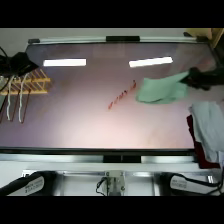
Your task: Fold the shirts.
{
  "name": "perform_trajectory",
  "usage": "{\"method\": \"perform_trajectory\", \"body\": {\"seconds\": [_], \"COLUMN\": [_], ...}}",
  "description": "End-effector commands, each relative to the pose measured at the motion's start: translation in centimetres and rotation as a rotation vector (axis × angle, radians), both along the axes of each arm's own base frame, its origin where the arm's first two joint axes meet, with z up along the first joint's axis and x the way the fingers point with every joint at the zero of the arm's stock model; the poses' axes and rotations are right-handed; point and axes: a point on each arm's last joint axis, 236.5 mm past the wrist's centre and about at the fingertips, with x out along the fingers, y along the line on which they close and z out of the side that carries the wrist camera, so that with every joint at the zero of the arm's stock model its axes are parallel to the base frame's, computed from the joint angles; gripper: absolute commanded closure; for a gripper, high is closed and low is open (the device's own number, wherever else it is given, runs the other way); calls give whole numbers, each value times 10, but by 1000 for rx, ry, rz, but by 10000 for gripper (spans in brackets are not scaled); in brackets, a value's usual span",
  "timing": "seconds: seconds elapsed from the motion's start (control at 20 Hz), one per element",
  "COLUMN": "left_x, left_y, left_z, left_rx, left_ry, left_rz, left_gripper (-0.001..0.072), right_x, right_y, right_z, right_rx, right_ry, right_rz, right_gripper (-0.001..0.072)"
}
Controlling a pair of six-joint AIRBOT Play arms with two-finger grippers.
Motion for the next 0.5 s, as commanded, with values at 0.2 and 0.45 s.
{"method": "perform_trajectory", "body": {"seconds": [0.2, 0.45], "left_x": [-17, -17], "left_y": [-8, -8], "left_z": [-13, -13], "left_rx": [6, 6], "left_ry": [81, 83], "left_rz": [-46, -47], "left_gripper": [676, 677], "right_x": [-85, -109], "right_y": [-168, -205], "right_z": [46, 44], "right_rx": [-155, -156], "right_ry": [-13, 6], "right_rz": [-494, -622], "right_gripper": [641, 641]}}
